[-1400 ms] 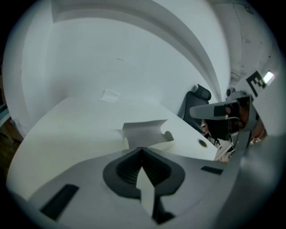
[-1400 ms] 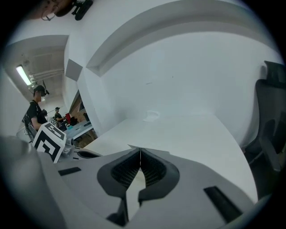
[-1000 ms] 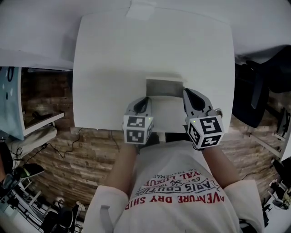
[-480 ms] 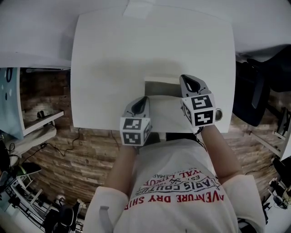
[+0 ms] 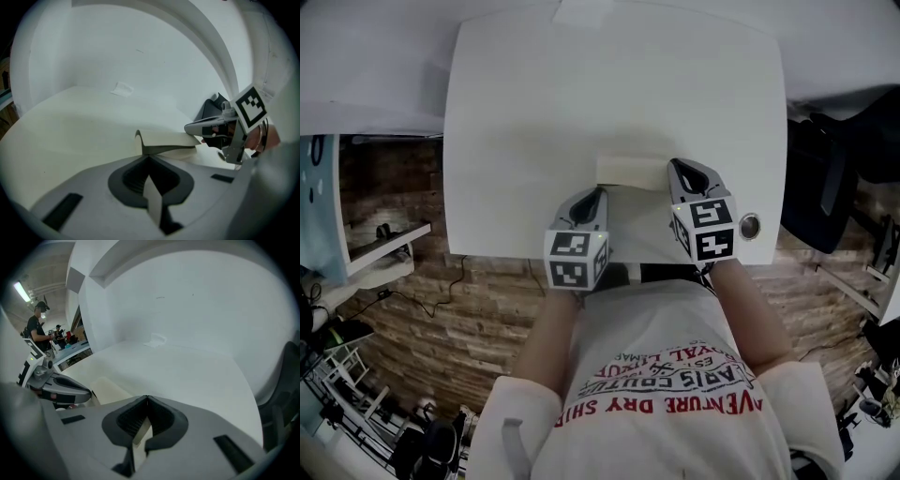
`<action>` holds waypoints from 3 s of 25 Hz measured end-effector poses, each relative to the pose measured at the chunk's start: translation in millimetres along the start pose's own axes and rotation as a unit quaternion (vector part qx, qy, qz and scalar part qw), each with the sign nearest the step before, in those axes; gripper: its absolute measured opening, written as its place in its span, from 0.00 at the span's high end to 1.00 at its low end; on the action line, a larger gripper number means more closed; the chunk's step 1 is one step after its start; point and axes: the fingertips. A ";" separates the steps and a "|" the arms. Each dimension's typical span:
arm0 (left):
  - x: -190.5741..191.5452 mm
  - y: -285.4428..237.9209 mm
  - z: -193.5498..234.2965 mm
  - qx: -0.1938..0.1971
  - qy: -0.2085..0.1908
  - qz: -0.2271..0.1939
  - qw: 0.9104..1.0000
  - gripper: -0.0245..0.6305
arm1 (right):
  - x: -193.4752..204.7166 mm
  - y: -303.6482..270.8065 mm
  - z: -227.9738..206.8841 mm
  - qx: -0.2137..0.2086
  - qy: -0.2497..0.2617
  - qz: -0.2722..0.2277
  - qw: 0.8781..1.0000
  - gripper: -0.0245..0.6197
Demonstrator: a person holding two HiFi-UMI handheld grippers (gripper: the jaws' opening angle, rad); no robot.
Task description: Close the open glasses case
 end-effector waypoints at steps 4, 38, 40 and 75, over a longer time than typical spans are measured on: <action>-0.3 1.0 -0.3 0.000 -0.003 0.004 1.000 0.96 | 2.9 2.9 2.9 0.002 -0.005 -0.007 1.000 0.94; -149.6 161.0 -79.6 0.052 -0.148 -0.242 0.958 0.96 | -116.0 192.7 35.1 0.097 -0.005 -0.301 0.949 0.94; -153.7 174.0 -84.5 0.057 -0.153 -0.257 0.953 0.96 | -116.4 199.8 40.1 0.098 0.001 -0.308 0.946 0.94; -127.0 186.2 -83.3 0.076 -0.127 -0.248 0.957 0.96 | -84.0 196.2 63.8 0.088 -0.020 -0.271 0.958 0.94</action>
Point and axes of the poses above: the fingertips, and each gripper's own axes: y backward along the fingers, z to its left, x out of its underside, and after that the axes turned 6 degrees about y, right-handed
